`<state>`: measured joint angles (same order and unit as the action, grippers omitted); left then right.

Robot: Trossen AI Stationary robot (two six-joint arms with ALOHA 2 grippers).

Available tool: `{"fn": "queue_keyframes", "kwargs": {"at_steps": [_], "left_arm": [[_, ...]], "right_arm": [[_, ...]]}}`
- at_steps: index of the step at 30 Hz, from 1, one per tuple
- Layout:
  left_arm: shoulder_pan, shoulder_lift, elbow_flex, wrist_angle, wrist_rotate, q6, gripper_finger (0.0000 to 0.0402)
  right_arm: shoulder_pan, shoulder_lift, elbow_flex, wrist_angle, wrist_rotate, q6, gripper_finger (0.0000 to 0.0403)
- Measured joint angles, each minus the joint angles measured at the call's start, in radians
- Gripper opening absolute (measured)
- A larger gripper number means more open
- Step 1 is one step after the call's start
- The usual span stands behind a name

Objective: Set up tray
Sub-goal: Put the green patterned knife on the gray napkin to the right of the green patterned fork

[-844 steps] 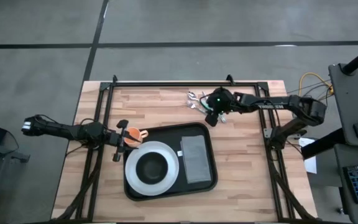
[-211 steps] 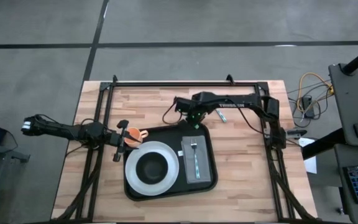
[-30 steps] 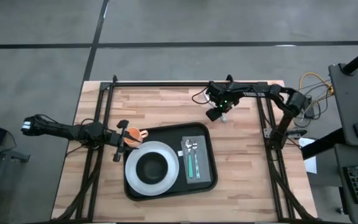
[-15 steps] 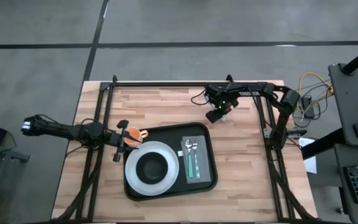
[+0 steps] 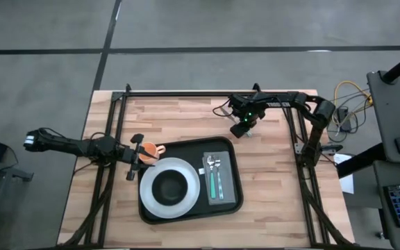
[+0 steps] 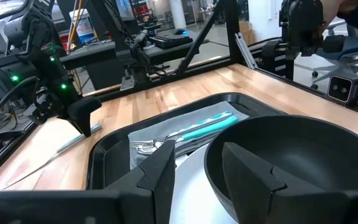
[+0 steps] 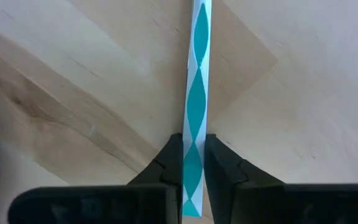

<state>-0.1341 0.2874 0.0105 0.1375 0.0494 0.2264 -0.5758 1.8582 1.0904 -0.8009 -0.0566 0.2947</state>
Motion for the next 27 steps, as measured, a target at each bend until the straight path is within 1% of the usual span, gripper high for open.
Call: {"fn": "queue_keyframes", "kwargs": {"at_steps": [5,8,13,18,27], "left_arm": [[0.000,0.000,0.000,0.000,0.000,0.000,0.0116],[0.000,0.000,0.000,0.000,0.000,0.000,0.0116],[0.000,0.000,0.000,0.000,0.000,0.000,0.0116],[0.000,0.000,0.000,0.000,0.000,0.000,0.0116],[0.000,0.000,0.000,0.000,0.000,0.000,0.0116]], "right_arm": [[0.009,-0.018,-0.003,0.003,0.013,0.049,0.0026],[0.031,-0.043,-0.007,-0.005,0.061,0.102,0.0026],[0.084,-0.101,-0.006,-0.005,0.064,0.207,0.0026],[0.177,-0.137,-0.005,-0.004,0.068,0.349,0.0026],[0.394,-0.141,-0.004,-0.005,0.108,0.662,0.0026]]}}
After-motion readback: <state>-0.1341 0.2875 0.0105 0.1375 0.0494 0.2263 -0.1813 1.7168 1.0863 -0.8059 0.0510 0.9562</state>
